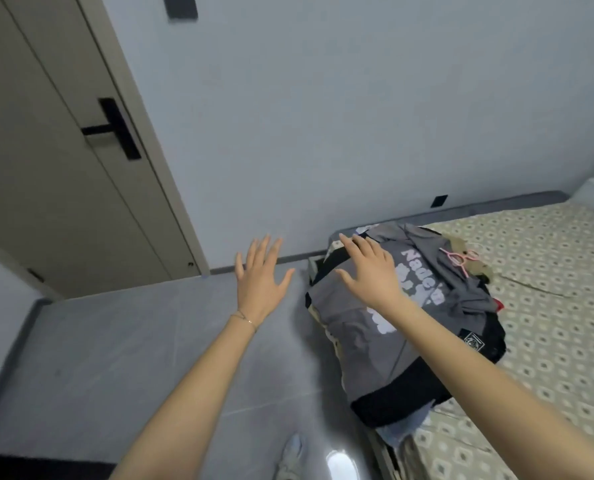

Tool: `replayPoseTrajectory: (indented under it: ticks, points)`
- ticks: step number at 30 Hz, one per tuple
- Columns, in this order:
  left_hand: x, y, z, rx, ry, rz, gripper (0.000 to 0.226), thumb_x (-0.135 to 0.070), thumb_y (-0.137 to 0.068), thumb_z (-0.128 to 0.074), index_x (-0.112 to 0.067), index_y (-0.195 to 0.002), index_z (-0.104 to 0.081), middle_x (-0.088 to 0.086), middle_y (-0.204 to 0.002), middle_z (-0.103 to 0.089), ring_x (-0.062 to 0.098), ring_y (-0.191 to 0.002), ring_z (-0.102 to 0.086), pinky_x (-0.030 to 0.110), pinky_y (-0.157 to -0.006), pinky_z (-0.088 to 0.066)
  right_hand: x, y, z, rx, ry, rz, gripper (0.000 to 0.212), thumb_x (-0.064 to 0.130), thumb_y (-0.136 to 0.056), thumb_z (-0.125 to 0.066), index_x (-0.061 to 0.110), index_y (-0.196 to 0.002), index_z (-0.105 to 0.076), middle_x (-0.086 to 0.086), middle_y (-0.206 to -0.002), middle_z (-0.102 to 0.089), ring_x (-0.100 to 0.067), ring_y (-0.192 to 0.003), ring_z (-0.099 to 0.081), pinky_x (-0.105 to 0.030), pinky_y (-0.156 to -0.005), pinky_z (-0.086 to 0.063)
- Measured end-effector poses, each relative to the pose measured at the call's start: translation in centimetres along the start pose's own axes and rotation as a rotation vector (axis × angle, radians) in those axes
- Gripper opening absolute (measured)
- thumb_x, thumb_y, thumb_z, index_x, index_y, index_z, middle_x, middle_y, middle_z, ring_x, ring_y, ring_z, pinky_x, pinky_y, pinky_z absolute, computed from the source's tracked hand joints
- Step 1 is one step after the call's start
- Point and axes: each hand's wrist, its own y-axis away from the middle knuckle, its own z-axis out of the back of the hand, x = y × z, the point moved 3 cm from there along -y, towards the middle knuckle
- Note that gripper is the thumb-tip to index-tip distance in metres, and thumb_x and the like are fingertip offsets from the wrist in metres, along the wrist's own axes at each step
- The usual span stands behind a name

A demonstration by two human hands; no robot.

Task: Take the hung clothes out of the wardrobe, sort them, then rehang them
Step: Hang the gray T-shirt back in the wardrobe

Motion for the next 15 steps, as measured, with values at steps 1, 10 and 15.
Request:
replayPoseTrajectory:
  ticks: [1,10,15]
  points:
    - [-0.5,-1.8,-0.9,0.018,0.01,-0.022,0.07,-0.059,-0.091,-0.038,-0.027,-0.153,-0.032,0.002,-0.161,-0.029,0.023,-0.151,-0.018,0.053,-0.12,-0.009,-1.2,-1.0,0.0,-0.004,0.005,-0.038,0.069,0.044,-0.096,-0.051,0.029,-0.155,-0.019,-0.004,-0.159,-0.025,-0.027,-0.148,-0.017,-0.043,-0.115,-0.018]
    - [-5.2,-15.2,-8.6,0.163,0.087,-0.233,0.07,-0.058,-0.092,-0.037,-0.029,-0.156,-0.025,0.001,-0.163,-0.022,0.023,-0.151,-0.014,0.052,-0.12,-0.008,-10.1,-7.4,-0.5,-0.002,0.013,-0.321,0.069,0.045,-0.098,-0.048,0.028,-0.156,-0.015,-0.005,-0.161,-0.02,-0.028,-0.149,-0.014,-0.048,-0.117,-0.018]
    - [-9.0,-19.1,-13.1,0.239,0.095,-0.326,0.067,-0.056,-0.096,-0.042,-0.028,-0.155,-0.027,0.001,-0.163,-0.022,0.024,-0.151,-0.015,0.054,-0.12,-0.01,-14.4,-8.4,-0.9,0.008,0.005,-0.434,0.069,0.044,-0.099,-0.046,0.029,-0.157,-0.011,-0.006,-0.162,-0.016,-0.029,-0.15,-0.011,-0.047,-0.118,-0.016]
